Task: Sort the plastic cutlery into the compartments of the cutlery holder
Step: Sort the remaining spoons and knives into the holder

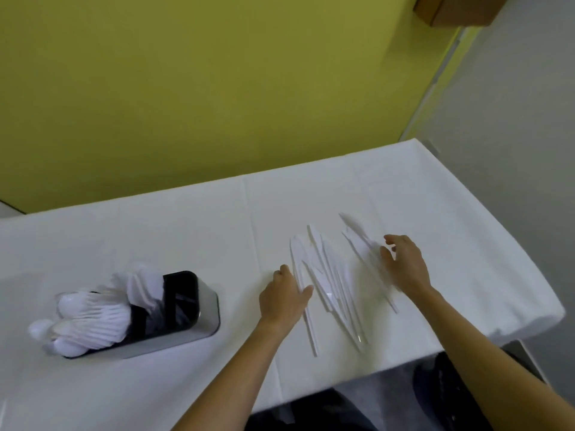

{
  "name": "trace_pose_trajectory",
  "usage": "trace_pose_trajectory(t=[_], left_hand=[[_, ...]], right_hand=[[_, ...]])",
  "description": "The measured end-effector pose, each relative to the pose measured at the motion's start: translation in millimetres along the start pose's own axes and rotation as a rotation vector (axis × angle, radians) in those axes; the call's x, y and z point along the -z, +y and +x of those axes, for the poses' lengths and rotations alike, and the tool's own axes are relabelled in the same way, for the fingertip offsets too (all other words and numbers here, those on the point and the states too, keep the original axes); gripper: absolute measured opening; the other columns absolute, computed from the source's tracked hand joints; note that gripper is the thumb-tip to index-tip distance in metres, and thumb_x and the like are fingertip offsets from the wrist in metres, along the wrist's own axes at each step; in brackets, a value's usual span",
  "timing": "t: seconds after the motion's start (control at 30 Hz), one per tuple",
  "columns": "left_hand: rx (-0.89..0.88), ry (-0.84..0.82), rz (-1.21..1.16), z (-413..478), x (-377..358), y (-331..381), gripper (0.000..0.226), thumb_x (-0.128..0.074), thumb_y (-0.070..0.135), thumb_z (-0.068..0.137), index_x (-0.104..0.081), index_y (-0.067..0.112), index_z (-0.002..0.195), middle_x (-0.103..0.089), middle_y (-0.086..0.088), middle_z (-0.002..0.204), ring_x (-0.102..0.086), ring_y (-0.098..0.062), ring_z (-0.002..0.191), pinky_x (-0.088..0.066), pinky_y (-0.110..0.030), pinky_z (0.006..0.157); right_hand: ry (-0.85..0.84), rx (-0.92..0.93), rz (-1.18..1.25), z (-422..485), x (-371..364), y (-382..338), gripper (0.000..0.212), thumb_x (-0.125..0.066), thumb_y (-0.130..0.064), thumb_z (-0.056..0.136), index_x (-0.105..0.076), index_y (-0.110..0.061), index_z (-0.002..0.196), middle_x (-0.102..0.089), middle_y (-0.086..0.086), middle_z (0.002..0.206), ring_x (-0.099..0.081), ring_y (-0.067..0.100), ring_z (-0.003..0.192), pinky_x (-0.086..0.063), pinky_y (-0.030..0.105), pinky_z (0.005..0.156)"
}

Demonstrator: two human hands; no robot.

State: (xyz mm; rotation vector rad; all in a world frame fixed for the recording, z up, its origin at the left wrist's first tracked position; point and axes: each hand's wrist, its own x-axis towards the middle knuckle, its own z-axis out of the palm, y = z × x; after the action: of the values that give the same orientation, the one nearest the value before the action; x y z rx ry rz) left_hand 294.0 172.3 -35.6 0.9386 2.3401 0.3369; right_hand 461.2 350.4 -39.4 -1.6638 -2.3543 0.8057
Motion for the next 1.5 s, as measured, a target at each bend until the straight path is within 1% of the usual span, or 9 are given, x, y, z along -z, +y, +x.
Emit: trace_pose_trajectory(t=[0.17, 0.27, 0.4, 0.5, 0.63, 0.77, 1.07, 1.3, 1.5], left_hand=[[-0.034, 0.115, 0.106, 6.1, -7.5, 1.5, 0.023, -0.045, 0.023, 0.098, -0.047, 0.005, 0.112, -0.060, -0.010, 0.108, -0.063, -0.027, 0.095, -0.045, -0.031, 0.070], [-0.098, 0.244, 0.170, 6.7, -7.0, -0.1, 0.014, -0.068, 0.010, 0.078, -0.056, 0.006, 0.084, -0.063, -0.008, 0.073, -0.064, -0.019, 0.058, -0.038, -0.022, 0.046], [-0.173, 0.232, 0.251, 13.9, -10.7, -6.7, 0.048, -0.090, 0.005, 0.029, -0.049, 0.013, 0.050, -0.041, 0.003, 0.038, -0.038, -0.009, 0.021, -0.013, -0.013, 0.029], [-0.178, 0.259, 0.307, 12.2, -8.3, -5.3, 0.047, -0.091, 0.001, 0.033, -0.049, 0.012, 0.051, -0.042, 0.001, 0.038, -0.039, -0.009, 0.022, -0.017, -0.012, 0.028], [-0.079, 0.205, 0.317, 13.4, -2.9, -1.2, 0.012, -0.050, 0.014, 0.091, -0.040, 0.013, 0.083, -0.059, -0.004, 0.076, -0.060, -0.018, 0.063, -0.035, -0.025, 0.051], [-0.044, 0.193, 0.117, 15.9, 4.0, -5.2, 0.013, -0.038, 0.019, 0.096, -0.037, 0.012, 0.085, -0.044, 0.002, 0.071, -0.044, -0.016, 0.063, -0.029, -0.027, 0.054], [0.082, -0.089, -1.053, 15.1, 44.2, 2.9, 0.012, -0.055, 0.005, 0.089, -0.055, 0.008, 0.078, -0.055, -0.005, 0.069, -0.056, -0.014, 0.060, -0.044, -0.024, 0.047], [-0.101, -0.188, -0.968, 6.4, 67.7, 13.8, 0.006, -0.058, 0.006, 0.087, -0.057, 0.012, 0.088, -0.068, -0.004, 0.080, -0.058, -0.015, 0.062, -0.042, -0.025, 0.048], [-0.121, -0.193, -0.732, 10.6, 74.0, 9.5, 0.015, -0.064, 0.030, 0.088, -0.064, 0.017, 0.080, -0.063, 0.011, 0.072, -0.044, -0.010, 0.065, -0.034, -0.018, 0.058]], right_hand=[[-0.095, 0.028, -0.084, 32.7, -9.9, -17.1, 0.012, -0.053, -0.025, 0.090, -0.053, -0.021, 0.078, -0.053, -0.002, 0.087, -0.054, 0.020, 0.079, -0.041, 0.029, 0.060], [-0.106, 0.012, -0.155, 37.1, -16.0, -24.6, 0.013, -0.051, -0.021, 0.093, -0.052, -0.013, 0.082, -0.056, 0.006, 0.094, -0.056, 0.024, 0.084, -0.046, 0.034, 0.065], [-0.120, -0.005, -0.224, 33.4, -19.6, -24.1, 0.017, -0.039, -0.013, 0.097, -0.052, -0.002, 0.102, -0.049, 0.010, 0.103, -0.051, 0.029, 0.098, -0.042, 0.036, 0.071], [-0.103, -0.010, -0.198, 26.2, -17.9, -20.6, 0.017, -0.037, -0.012, 0.099, -0.048, 0.000, 0.103, -0.052, 0.016, 0.105, -0.052, 0.033, 0.097, -0.045, 0.040, 0.077], [-0.107, -0.134, 0.069, 20.1, -6.4, -21.5, 0.015, -0.024, -0.011, 0.097, -0.039, -0.008, 0.097, -0.057, 0.015, 0.091, -0.054, 0.037, 0.088, -0.046, 0.048, 0.081], [-0.093, -0.146, 0.229, 10.2, 0.7, -23.2, 0.014, -0.023, -0.014, 0.099, -0.036, -0.010, 0.101, -0.053, 0.008, 0.079, -0.050, 0.027, 0.073, -0.040, 0.037, 0.062], [-0.304, -0.150, 0.726, -43.7, -10.4, -39.2, 0.019, -0.045, -0.027, 0.099, -0.052, -0.012, 0.088, -0.039, -0.001, 0.063, -0.036, 0.010, 0.052, -0.032, 0.025, 0.050], [-0.562, -0.137, 0.929, -75.3, -13.7, -83.3, 0.031, -0.038, -0.021, 0.102, -0.060, 0.001, 0.095, -0.072, 0.013, 0.090, -0.071, 0.023, 0.080, -0.056, 0.035, 0.077], [-0.625, -0.098, 1.006, -85.7, -8.3, -103.0, 0.030, -0.037, -0.028, 0.103, -0.057, -0.011, 0.090, -0.052, -0.003, 0.061, -0.037, 0.012, 0.049, -0.029, 0.025, 0.052]])
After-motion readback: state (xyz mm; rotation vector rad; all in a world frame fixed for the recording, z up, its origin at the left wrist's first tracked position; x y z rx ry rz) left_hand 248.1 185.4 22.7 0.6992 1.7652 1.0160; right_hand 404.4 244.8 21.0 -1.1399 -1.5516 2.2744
